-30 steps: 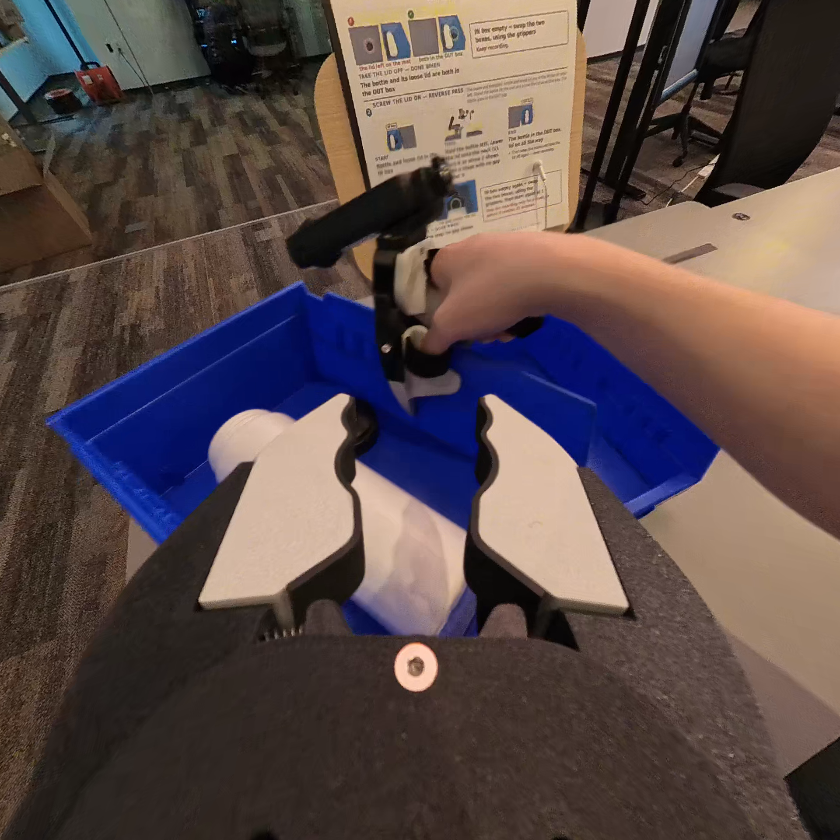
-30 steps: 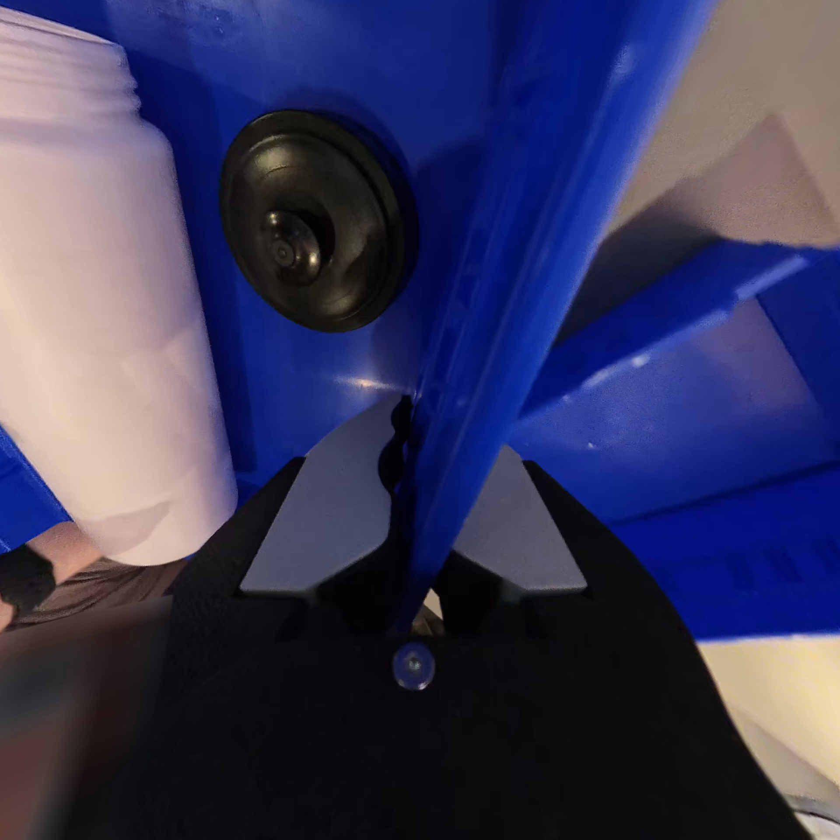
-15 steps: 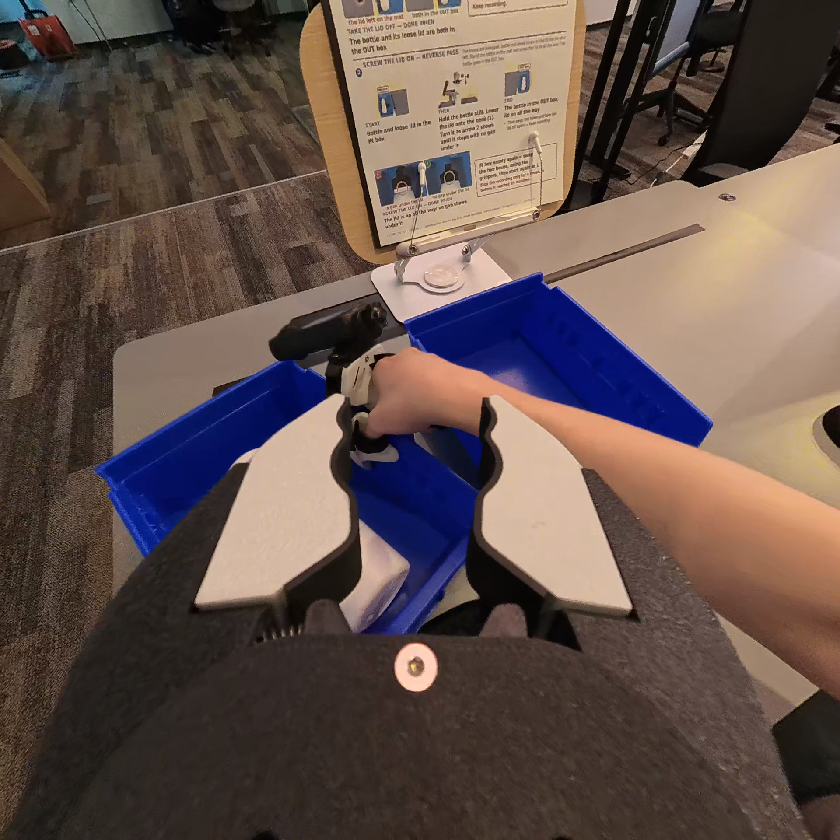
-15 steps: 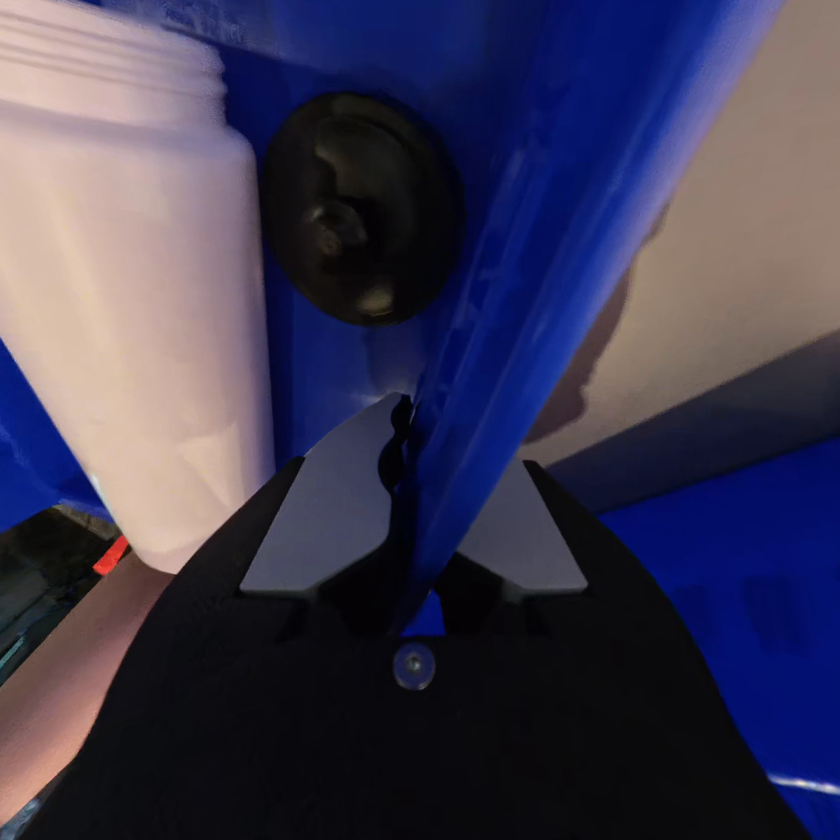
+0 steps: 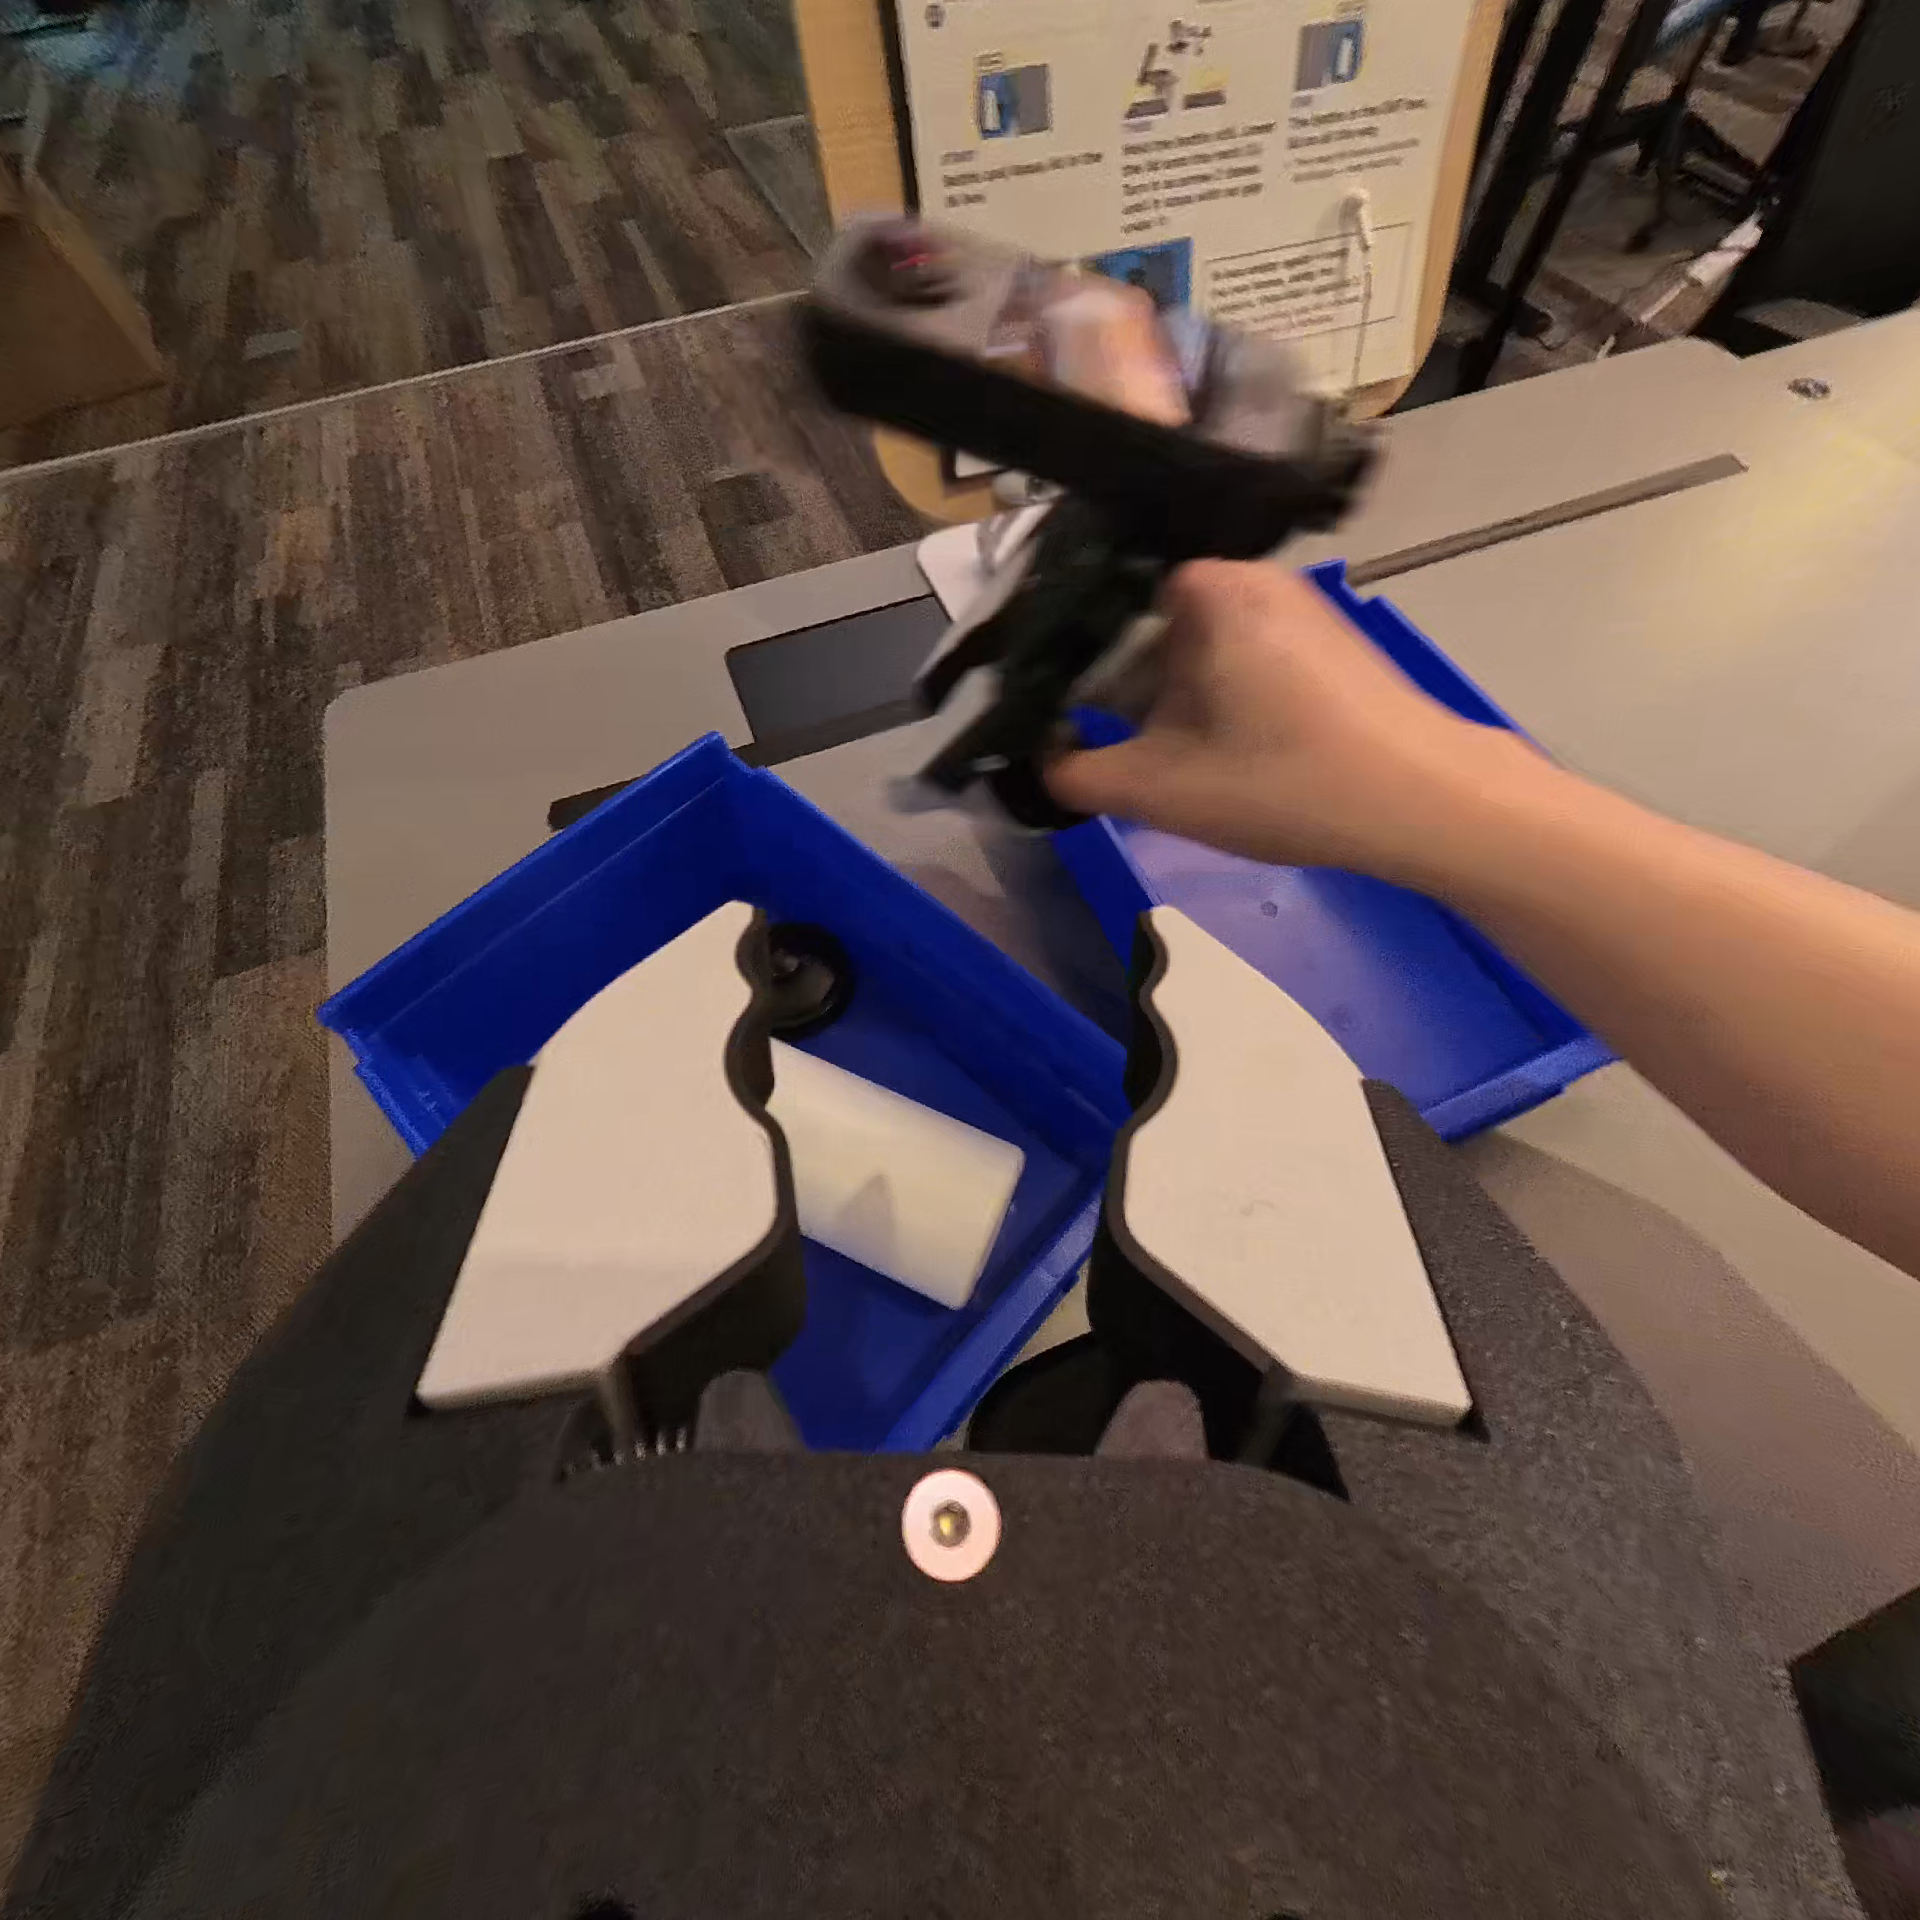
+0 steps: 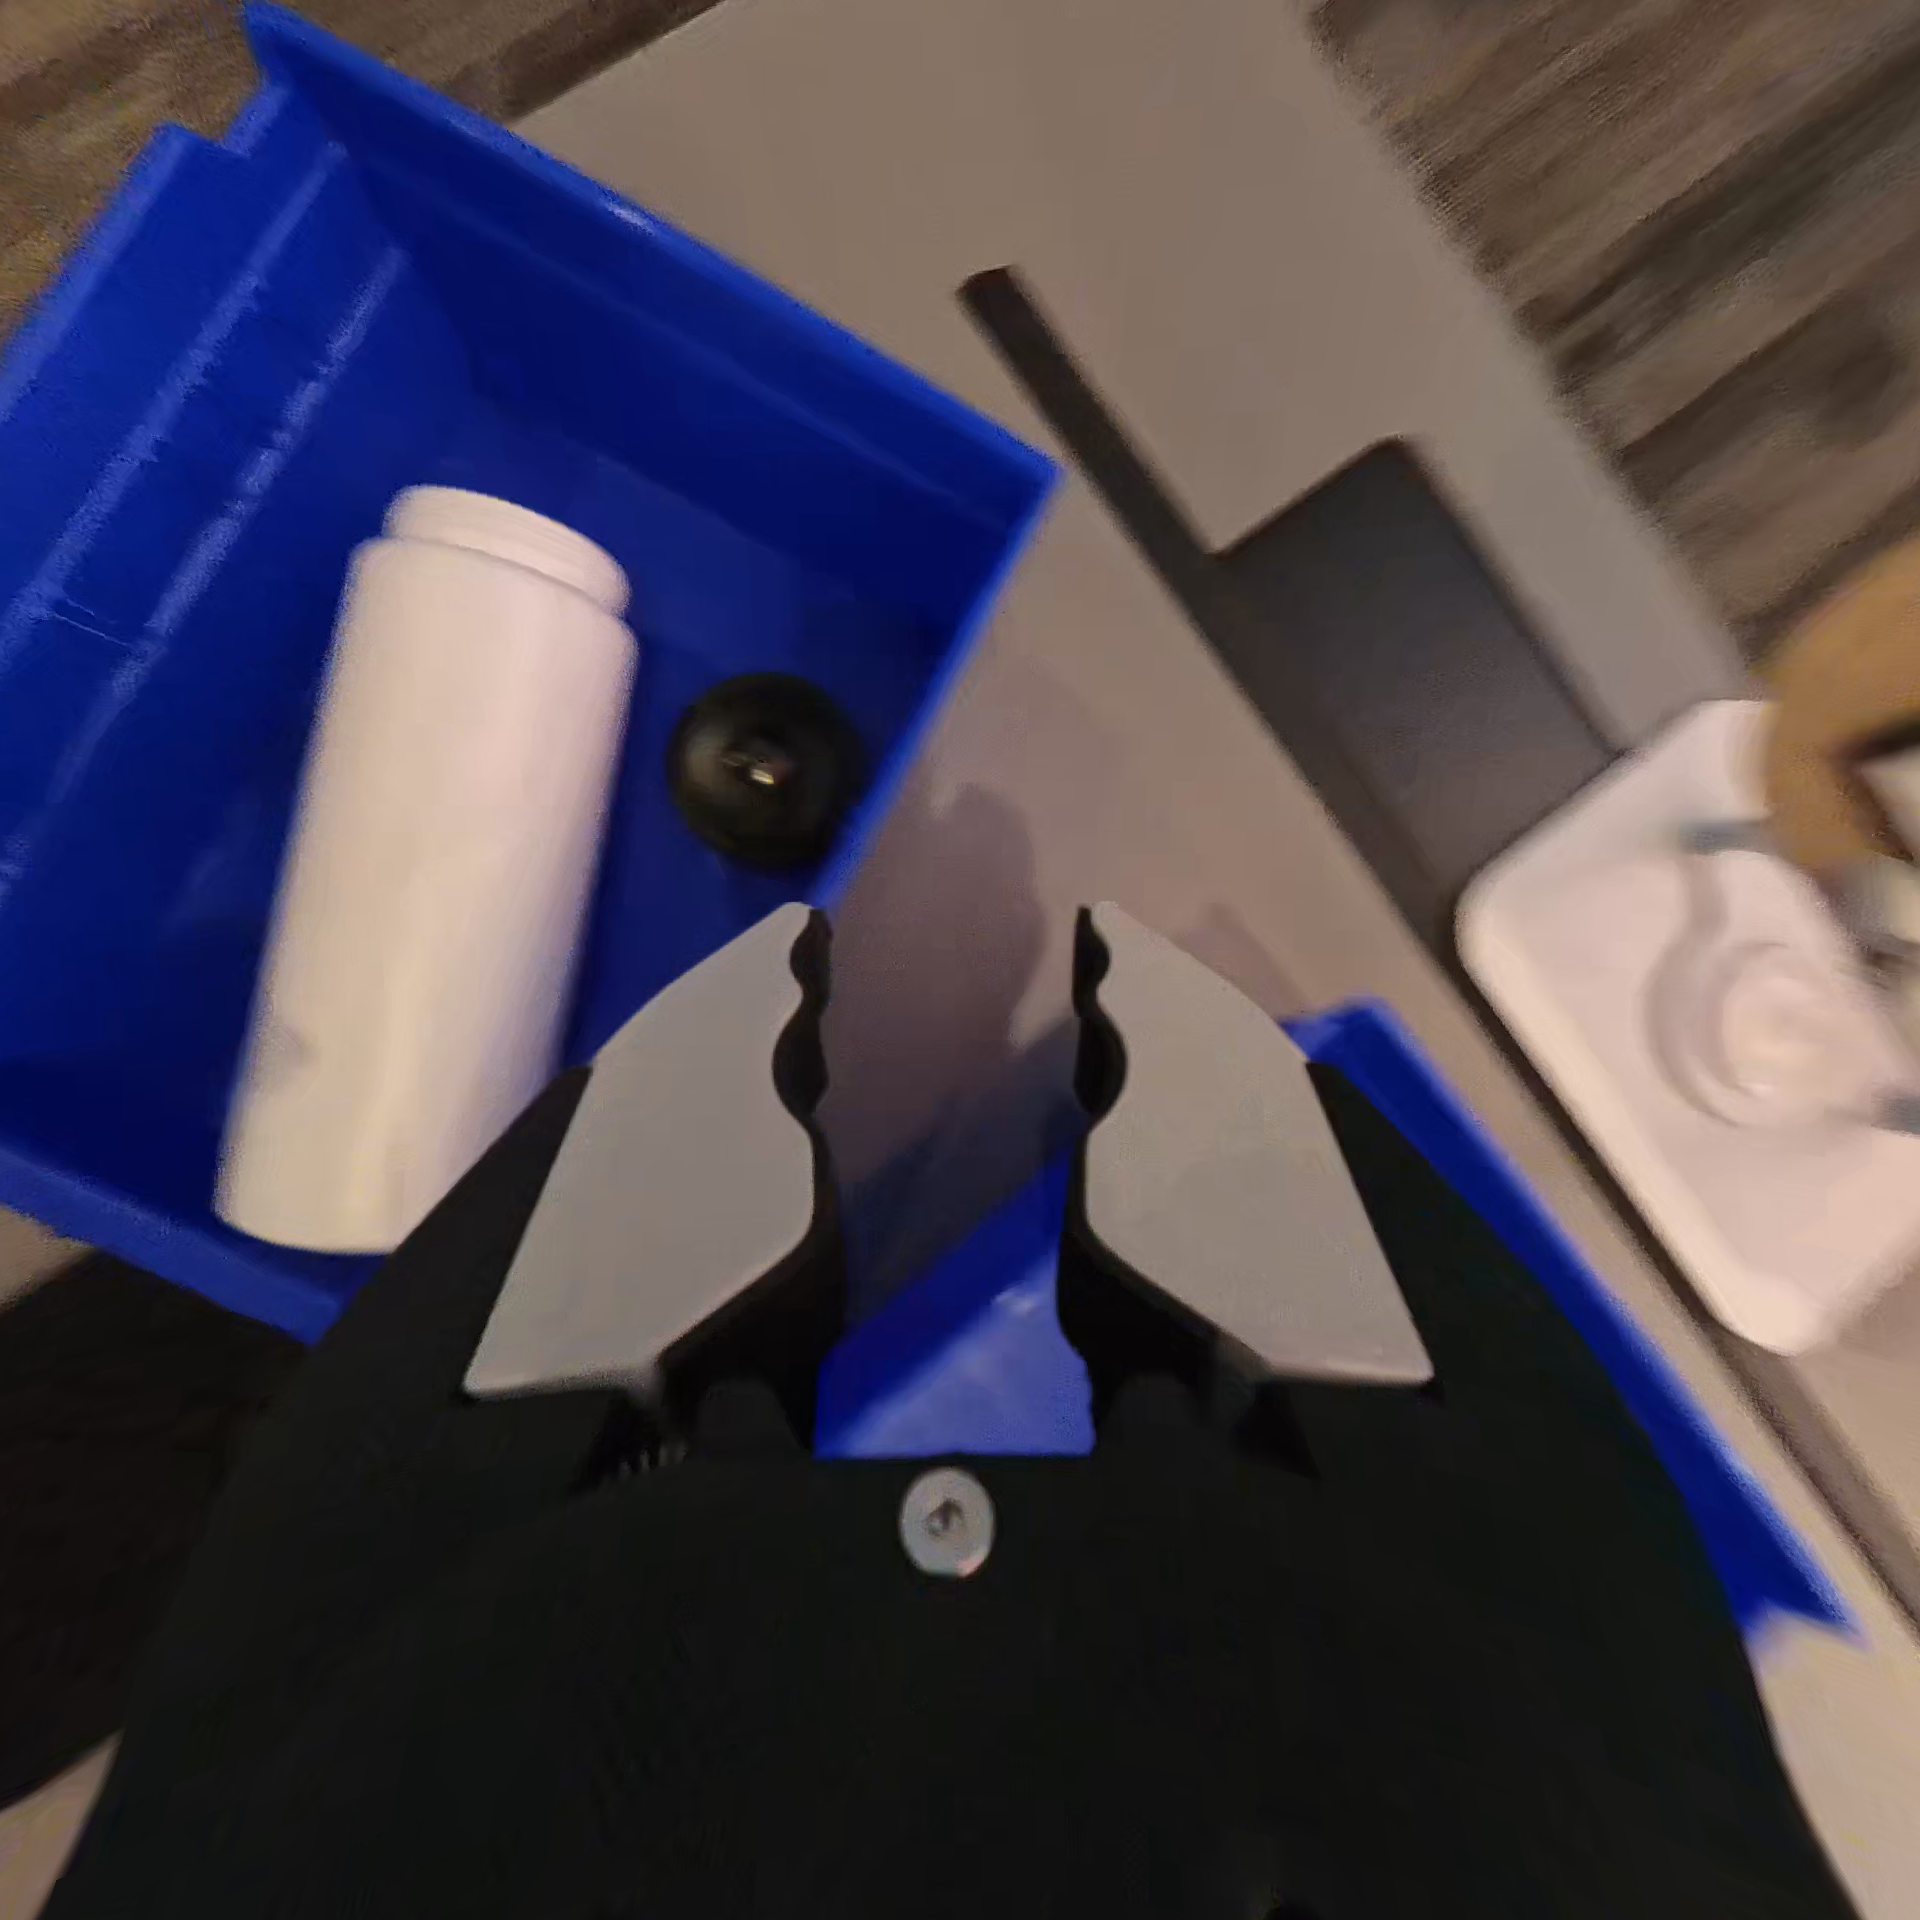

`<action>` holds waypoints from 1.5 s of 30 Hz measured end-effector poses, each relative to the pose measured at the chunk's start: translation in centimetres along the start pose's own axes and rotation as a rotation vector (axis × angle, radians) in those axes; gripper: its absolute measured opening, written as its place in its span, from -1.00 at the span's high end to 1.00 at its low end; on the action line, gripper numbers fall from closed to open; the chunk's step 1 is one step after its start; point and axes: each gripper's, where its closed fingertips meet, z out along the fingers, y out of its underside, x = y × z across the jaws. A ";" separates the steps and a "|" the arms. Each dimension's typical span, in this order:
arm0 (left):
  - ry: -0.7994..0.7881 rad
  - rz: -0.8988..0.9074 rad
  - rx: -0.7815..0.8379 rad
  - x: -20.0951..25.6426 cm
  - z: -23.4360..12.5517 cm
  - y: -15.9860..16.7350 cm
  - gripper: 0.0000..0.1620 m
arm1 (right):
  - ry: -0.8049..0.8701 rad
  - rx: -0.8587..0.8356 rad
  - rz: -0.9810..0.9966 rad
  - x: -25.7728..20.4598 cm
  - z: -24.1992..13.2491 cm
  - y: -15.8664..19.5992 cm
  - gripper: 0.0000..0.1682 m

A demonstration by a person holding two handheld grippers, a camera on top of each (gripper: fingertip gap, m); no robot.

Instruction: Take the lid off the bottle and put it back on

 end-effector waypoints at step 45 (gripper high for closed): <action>-0.161 0.080 -0.148 0.6 5.0 0.4 0.18 | 0.050 -0.525 0.847 30.3 -19.4 52.9 0.90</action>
